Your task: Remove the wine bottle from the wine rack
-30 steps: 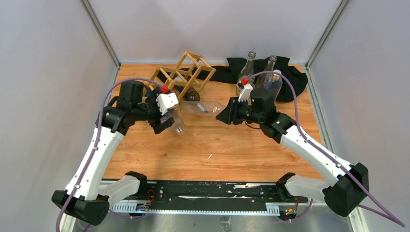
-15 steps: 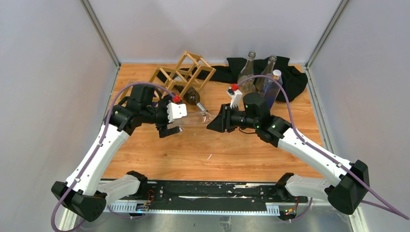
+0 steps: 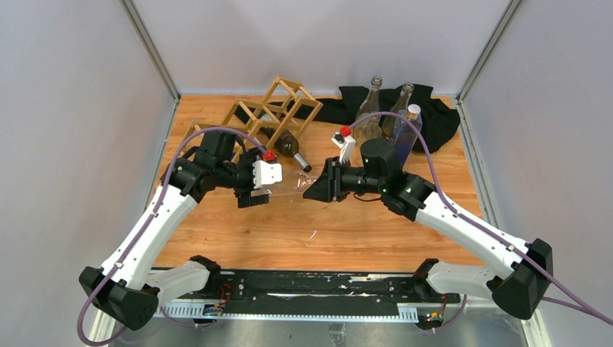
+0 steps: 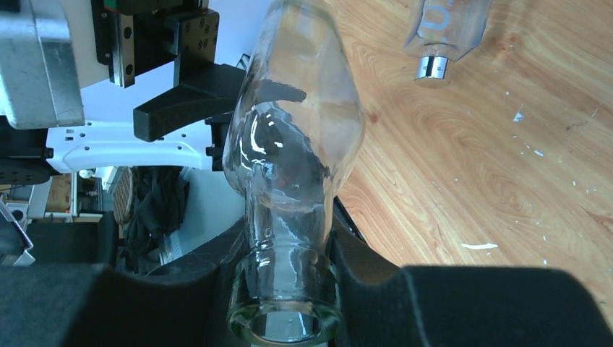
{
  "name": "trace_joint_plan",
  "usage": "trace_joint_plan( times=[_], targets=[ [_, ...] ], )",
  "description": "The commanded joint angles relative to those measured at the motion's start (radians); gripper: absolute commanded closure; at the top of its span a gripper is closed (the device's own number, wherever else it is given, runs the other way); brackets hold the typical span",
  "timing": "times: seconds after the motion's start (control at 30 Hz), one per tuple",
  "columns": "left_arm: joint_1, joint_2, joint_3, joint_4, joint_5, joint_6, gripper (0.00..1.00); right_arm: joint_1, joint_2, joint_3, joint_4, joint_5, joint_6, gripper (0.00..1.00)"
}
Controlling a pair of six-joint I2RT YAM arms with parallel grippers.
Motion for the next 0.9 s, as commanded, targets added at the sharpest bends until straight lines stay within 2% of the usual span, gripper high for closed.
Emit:
trace_joint_plan(
  times=[0.0,0.07,0.17,0.27,0.3,0.33,0.37,0.4,0.43,0.47,0.63,0.77,0.87],
  targets=[
    [-0.008,0.015,0.005,-0.002,0.012,0.014,0.18,0.026,-0.019,0.071,0.051,-0.057,0.01,1.0],
    [-0.008,0.018,0.005,-0.002,0.016,0.009,0.27,0.028,-0.019,0.077,0.056,-0.069,0.01,1.0],
    [-0.011,0.017,0.001,-0.001,0.023,0.018,0.48,0.029,-0.017,0.083,0.064,-0.08,0.011,1.0],
    [-0.013,0.008,0.009,-0.001,0.026,0.033,0.83,0.029,-0.019,0.085,0.043,-0.072,-0.003,0.98],
    [-0.013,0.004,0.013,-0.001,0.026,0.036,0.91,0.029,-0.023,0.085,0.026,-0.065,-0.011,0.87],
    [-0.013,-0.001,0.015,0.001,0.026,0.038,0.98,0.029,-0.026,0.087,0.017,-0.054,-0.02,0.69],
    [-0.013,-0.009,0.014,0.001,0.028,0.041,1.0,0.029,-0.038,0.087,-0.004,-0.037,-0.03,0.48],
    [-0.013,-0.018,0.012,0.001,0.032,0.043,1.0,0.029,-0.047,0.088,-0.013,-0.018,-0.044,0.39],
    [-0.013,-0.027,0.01,0.001,0.04,0.041,1.0,0.029,-0.066,0.087,-0.031,0.009,-0.059,0.24],
    [-0.013,-0.035,0.008,0.001,0.05,0.035,1.0,0.029,-0.085,0.084,-0.039,0.035,-0.069,0.16],
    [-0.013,-0.066,-0.002,0.071,0.123,-0.128,1.0,0.029,-0.203,0.035,-0.014,0.152,-0.12,0.1],
    [-0.011,-0.07,0.001,0.145,0.203,-0.33,1.0,0.028,-0.279,0.011,0.0,0.208,-0.162,0.08],
    [-0.011,-0.077,0.001,0.248,0.267,-0.534,1.0,0.028,-0.307,0.01,-0.001,0.225,-0.183,0.07]
  ],
)
